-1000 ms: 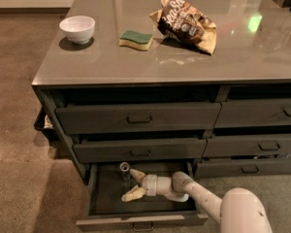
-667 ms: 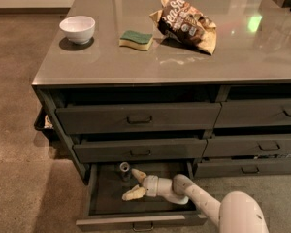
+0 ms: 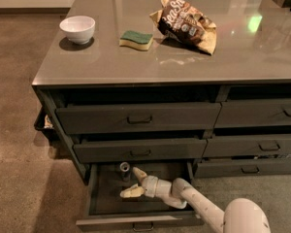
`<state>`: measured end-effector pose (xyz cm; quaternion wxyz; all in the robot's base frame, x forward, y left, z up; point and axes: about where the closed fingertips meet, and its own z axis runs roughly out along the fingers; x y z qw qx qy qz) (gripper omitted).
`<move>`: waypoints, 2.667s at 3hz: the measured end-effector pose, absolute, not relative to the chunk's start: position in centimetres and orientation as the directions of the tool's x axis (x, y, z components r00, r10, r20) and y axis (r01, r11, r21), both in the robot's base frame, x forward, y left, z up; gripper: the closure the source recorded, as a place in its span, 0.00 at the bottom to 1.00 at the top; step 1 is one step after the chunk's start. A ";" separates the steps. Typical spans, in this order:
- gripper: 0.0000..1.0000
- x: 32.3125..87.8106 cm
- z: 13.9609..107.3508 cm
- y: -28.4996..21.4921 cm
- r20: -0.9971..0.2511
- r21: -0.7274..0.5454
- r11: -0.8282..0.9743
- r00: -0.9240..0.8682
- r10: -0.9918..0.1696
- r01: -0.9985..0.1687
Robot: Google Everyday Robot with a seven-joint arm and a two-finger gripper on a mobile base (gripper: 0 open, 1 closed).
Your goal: Pick redbull can from bottom drawer and place on counter
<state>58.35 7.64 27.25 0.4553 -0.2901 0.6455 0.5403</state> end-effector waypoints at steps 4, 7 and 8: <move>0.00 59.9 27.8 9.1 -0.905 0.422 0.374 -0.406 0.124 -0.826; 0.00 63.0 23.0 7.2 -0.923 0.337 0.490 -0.384 0.004 -0.804; 0.00 64.2 21.4 7.0 -0.922 0.327 0.504 -0.386 -0.014 -0.799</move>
Offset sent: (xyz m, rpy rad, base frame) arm 0.0176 0.0109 0.0081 -0.0385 -0.0073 -0.1403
